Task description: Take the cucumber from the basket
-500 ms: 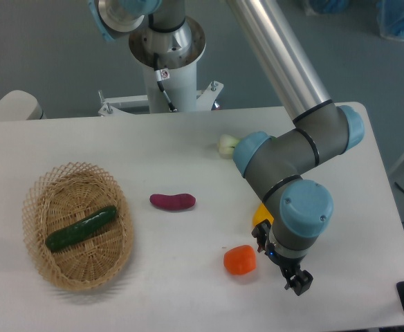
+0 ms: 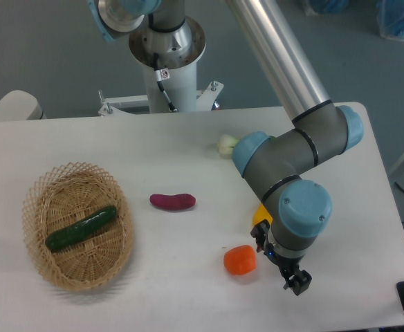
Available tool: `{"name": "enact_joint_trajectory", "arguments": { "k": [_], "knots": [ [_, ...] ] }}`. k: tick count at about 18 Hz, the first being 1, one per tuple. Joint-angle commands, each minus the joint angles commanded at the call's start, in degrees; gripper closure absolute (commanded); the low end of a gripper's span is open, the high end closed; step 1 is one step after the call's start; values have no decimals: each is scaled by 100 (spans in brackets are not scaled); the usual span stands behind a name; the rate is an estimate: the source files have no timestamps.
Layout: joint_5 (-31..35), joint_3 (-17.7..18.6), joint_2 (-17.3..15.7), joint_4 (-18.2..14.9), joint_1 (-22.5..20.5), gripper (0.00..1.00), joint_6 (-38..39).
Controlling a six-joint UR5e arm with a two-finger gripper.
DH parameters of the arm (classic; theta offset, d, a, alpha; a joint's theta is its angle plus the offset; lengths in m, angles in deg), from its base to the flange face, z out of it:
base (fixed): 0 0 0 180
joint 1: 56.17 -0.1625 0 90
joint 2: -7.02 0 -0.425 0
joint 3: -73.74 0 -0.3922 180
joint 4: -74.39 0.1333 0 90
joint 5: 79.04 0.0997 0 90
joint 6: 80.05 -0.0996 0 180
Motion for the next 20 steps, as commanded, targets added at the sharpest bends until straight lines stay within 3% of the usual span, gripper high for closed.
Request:
{"name": "enact_joint_trajectory", "arguments": {
  "k": [7,11,16,20],
  "knots": [
    [-9,35,-123,-53,167,0,184],
    [-62,87,-272,-342,220,0,255],
    [-308,745,-790,-352,342,0,333],
    [-317,1212,-1168,-352,764,0,912]
  ]
}}
